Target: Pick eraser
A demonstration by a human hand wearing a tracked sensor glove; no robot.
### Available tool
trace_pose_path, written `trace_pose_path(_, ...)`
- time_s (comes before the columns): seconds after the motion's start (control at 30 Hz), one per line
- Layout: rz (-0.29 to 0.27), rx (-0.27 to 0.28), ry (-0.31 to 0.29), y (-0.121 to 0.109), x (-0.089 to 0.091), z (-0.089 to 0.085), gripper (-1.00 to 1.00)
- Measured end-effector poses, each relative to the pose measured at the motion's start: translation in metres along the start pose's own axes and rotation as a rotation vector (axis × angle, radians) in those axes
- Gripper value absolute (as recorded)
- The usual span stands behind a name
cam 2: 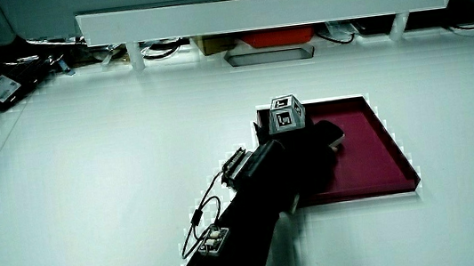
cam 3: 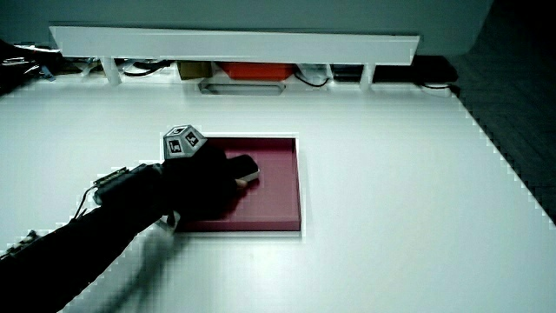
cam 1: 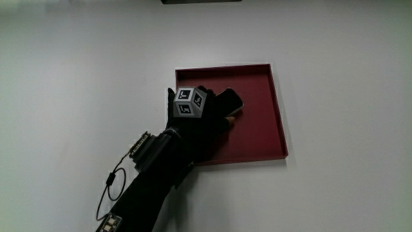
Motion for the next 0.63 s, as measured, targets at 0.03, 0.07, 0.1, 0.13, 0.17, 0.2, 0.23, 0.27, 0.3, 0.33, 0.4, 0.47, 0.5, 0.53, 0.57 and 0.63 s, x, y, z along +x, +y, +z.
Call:
trace_pose_path(0.03,0.013,-0.001,0.012,-0.001,0.0,0.001,0.65)
trace_pose_path(0.07,0.015,-0.012,0.007,0.0,-0.002,-0.001,0.7)
trace_pose_path(0.1,0.016,-0.01,0.002,-0.001,-0.004,0.001,0.74)
trace_pose_path(0.13,0.015,-0.007,-0.012,0.0,-0.008,0.0,0.78)
trace_pose_path(0.17,0.012,-0.003,-0.028,-0.002,-0.009,0.004,0.83)
trace_pose_path(0.2,0.0,-0.007,-0.043,-0.002,-0.012,0.007,0.87)
trace_pose_path(0.23,-0.006,-0.009,-0.059,-0.005,-0.013,0.012,0.91)
trace_pose_path(0.27,-0.02,-0.007,-0.086,-0.008,-0.015,0.018,0.96)
trace_pose_path(0.3,-0.058,-0.014,-0.105,-0.007,-0.019,0.019,1.0)
trace_pose_path(0.33,-0.058,-0.029,-0.162,-0.006,-0.025,0.02,1.0)
trace_pose_path(0.4,-0.096,-0.037,-0.192,-0.012,-0.031,0.032,1.0)
trace_pose_path(0.47,-0.167,-0.039,-0.215,-0.015,-0.041,0.041,1.0)
trace_pose_path(0.5,-0.207,-0.054,-0.296,-0.017,-0.047,0.043,1.0)
trace_pose_path(0.53,-0.149,-0.084,-0.3,-0.027,-0.047,0.056,1.0)
trace_pose_path(0.57,-0.191,-0.081,-0.291,-0.028,-0.053,0.059,1.0)
trace_pose_path(0.63,-0.273,-0.056,-0.355,-0.032,-0.068,0.065,1.0)
